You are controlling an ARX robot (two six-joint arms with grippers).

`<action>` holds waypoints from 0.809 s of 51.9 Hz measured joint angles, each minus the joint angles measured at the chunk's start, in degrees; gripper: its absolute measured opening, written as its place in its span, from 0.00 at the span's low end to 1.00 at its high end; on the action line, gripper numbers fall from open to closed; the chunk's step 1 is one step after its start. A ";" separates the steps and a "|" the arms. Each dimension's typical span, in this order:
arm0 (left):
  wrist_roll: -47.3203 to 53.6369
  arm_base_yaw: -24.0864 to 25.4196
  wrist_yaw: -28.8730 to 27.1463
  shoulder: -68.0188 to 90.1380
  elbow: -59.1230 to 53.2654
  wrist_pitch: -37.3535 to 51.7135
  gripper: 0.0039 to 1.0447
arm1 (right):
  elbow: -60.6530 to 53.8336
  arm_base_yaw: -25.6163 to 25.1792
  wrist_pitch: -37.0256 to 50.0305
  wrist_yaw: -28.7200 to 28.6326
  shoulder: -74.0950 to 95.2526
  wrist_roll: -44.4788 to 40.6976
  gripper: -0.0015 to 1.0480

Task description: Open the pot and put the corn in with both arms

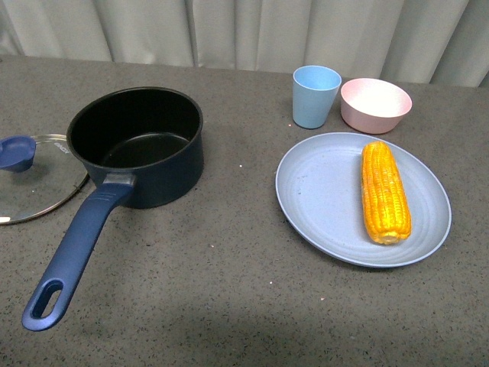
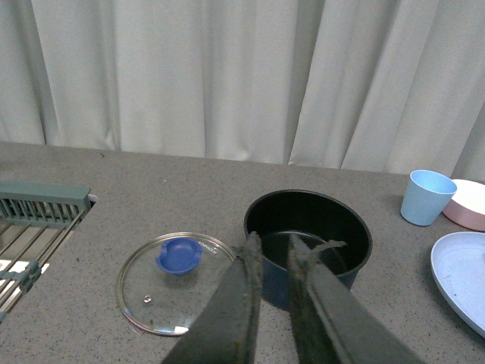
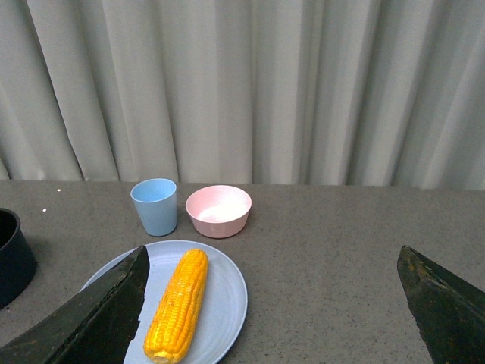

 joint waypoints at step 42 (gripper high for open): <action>0.11 0.00 0.00 -0.07 0.00 0.00 0.94 | 32.94 9.42 13.79 6.16 90.53 12.46 0.91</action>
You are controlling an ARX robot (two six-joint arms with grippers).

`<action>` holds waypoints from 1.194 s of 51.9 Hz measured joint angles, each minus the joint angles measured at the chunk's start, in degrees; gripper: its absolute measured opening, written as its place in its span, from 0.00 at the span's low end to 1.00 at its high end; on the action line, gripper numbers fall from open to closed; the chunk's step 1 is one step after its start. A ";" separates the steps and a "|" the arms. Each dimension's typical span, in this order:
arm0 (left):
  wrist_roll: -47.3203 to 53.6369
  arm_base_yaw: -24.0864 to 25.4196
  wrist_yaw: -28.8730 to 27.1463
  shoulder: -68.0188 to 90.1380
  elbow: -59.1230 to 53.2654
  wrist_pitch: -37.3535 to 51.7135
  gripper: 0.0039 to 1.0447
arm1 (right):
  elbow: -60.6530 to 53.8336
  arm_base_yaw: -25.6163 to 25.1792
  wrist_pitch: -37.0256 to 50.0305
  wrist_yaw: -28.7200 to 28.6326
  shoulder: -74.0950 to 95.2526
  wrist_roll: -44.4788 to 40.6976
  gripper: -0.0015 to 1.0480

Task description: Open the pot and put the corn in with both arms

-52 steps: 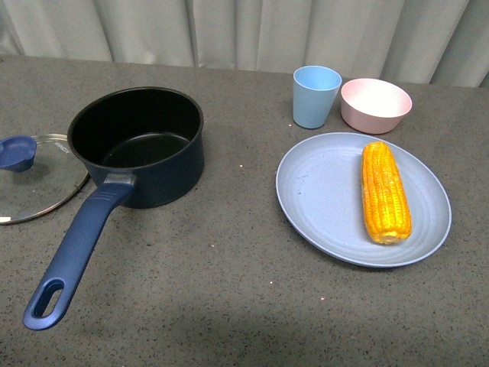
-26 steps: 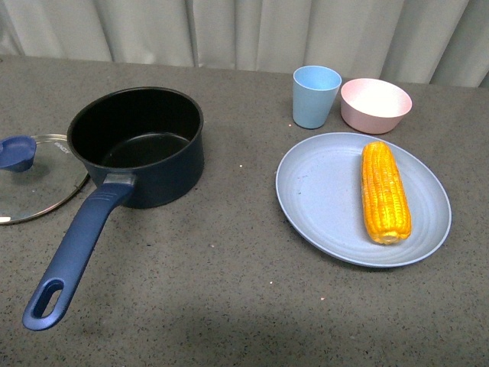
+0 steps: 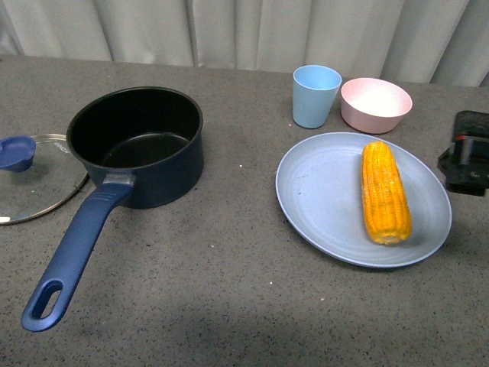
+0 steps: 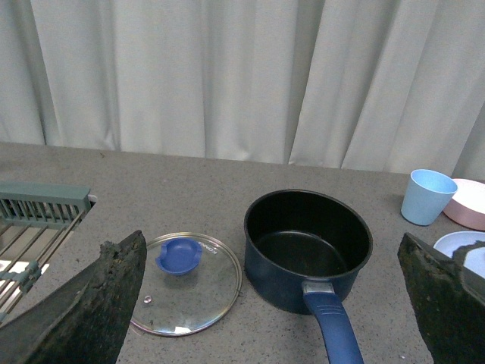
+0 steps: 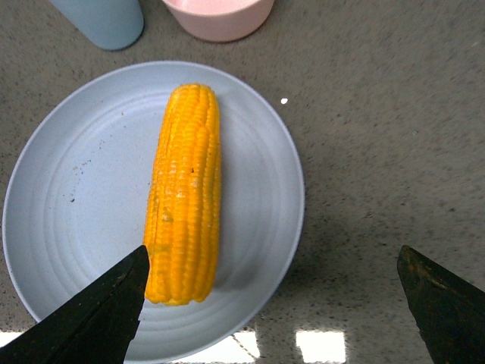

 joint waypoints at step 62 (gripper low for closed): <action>0.00 0.00 0.00 -0.02 0.00 0.00 0.94 | 30.34 4.94 -20.26 0.57 29.88 7.19 0.71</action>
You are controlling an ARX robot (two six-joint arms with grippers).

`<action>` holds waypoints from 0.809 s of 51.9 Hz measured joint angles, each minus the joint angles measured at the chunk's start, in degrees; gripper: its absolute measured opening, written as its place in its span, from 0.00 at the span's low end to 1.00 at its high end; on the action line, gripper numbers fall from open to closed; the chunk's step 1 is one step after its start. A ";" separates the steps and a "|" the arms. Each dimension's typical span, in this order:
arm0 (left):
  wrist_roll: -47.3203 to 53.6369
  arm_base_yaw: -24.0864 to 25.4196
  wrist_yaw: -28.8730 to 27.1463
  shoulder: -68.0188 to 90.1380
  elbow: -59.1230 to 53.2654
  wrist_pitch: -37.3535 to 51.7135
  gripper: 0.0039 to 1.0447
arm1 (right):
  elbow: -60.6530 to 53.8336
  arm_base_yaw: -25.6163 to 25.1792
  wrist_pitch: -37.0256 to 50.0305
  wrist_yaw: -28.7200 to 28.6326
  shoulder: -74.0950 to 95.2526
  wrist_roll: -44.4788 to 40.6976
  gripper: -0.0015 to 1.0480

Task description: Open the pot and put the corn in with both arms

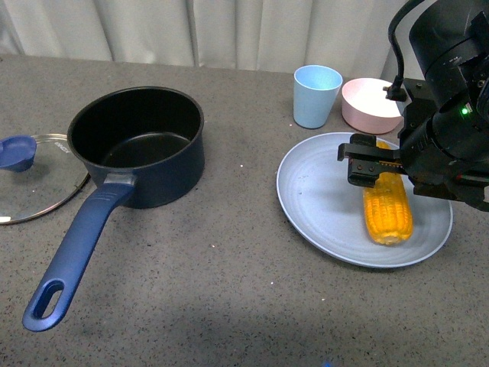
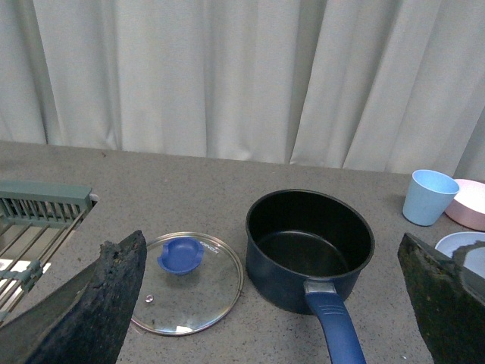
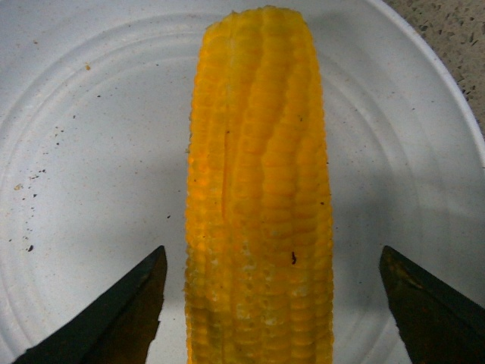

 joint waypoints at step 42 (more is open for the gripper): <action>0.00 0.00 0.00 0.02 0.00 0.00 0.94 | -0.20 -0.15 6.78 -27.63 -10.88 9.73 0.10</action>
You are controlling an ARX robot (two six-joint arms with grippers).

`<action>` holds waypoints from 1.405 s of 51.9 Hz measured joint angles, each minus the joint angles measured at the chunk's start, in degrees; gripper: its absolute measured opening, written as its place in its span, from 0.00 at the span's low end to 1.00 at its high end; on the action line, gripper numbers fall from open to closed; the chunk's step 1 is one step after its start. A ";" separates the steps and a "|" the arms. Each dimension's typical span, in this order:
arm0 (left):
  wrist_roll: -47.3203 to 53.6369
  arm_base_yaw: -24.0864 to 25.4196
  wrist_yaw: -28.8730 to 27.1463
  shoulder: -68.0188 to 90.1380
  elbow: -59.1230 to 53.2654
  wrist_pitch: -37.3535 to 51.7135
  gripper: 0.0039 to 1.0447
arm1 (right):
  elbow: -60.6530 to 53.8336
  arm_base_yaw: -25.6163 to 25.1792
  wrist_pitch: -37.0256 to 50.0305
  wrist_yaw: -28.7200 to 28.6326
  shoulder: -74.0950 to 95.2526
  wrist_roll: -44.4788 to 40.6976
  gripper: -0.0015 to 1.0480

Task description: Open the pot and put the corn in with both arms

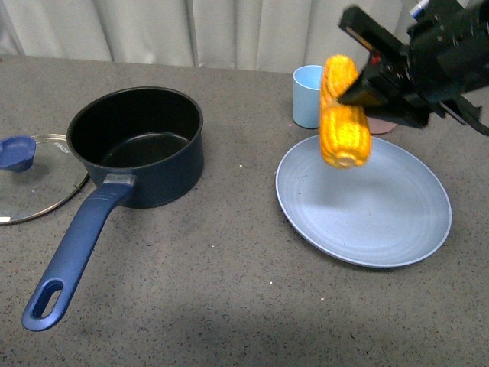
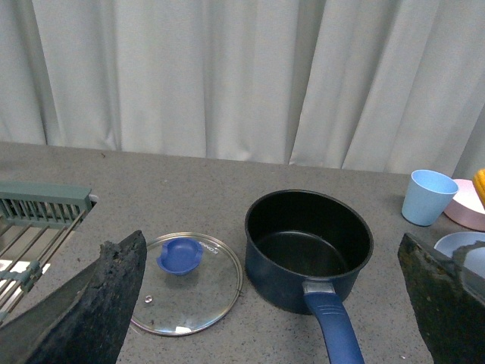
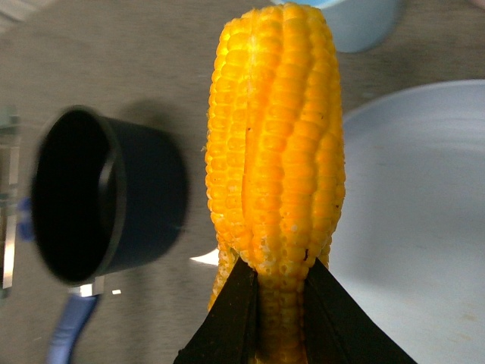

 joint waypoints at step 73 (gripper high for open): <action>0.00 0.00 0.00 -0.02 0.00 0.00 0.94 | 34.12 19.28 -2.73 -3.10 23.93 10.64 0.73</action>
